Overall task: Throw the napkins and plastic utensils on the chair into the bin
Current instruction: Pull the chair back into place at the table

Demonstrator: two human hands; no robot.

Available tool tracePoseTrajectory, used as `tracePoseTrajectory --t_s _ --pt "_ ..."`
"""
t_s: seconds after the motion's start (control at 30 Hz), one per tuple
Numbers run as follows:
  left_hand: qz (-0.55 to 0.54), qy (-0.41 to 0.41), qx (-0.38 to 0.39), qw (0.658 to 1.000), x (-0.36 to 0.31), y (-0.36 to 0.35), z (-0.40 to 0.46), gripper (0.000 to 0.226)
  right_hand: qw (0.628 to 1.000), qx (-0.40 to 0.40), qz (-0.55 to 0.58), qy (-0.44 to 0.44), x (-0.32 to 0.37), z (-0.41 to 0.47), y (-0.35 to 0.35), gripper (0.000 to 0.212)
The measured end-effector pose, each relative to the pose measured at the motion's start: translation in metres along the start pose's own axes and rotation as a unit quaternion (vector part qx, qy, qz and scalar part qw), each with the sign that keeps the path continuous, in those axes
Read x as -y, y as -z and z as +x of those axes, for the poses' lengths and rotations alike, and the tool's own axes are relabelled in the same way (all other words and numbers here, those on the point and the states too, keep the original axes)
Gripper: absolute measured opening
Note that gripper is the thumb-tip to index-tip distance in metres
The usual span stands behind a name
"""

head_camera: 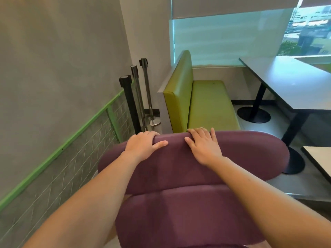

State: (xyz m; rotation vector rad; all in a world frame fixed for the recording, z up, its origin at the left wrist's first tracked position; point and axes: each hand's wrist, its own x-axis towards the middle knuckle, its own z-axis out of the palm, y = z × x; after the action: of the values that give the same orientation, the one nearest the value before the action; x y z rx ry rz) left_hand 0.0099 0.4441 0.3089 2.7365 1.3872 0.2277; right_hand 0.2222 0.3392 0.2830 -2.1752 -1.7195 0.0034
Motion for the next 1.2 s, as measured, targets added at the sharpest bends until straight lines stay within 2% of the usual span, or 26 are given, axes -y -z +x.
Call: tracePoseTrajectory --t_s 0.13,0.27,0.5,0.67,0.97,1.2 --pt "-0.034 -0.036 0.058 0.997 0.029 0.010 0.009 0.073 0.997 -0.023 -0.003 -0.075 0.036 0.002 -0.020 0.061" --pt "-0.005 -0.088 0.014 0.996 0.040 0.009 0.009 0.071 0.988 -0.033 -0.013 -0.153 0.055 0.004 -0.032 0.071" --pt "0.004 -0.117 -0.013 0.993 0.051 0.002 0.001 0.072 0.971 -0.023 0.023 -0.237 0.093 0.005 -0.036 0.052" --pt "0.008 -0.111 -0.043 0.993 0.074 0.005 -0.024 0.071 0.972 -0.018 0.052 -0.230 0.123 -0.002 -0.044 0.048" --pt "-0.006 -0.034 -0.050 0.998 0.133 0.022 -0.104 0.071 0.982 0.008 0.083 -0.168 0.204 -0.027 -0.062 0.046" --pt "-0.014 0.029 -0.050 0.998 0.167 0.035 -0.165 0.071 0.981 0.031 0.067 -0.180 0.274 -0.054 -0.074 0.050"
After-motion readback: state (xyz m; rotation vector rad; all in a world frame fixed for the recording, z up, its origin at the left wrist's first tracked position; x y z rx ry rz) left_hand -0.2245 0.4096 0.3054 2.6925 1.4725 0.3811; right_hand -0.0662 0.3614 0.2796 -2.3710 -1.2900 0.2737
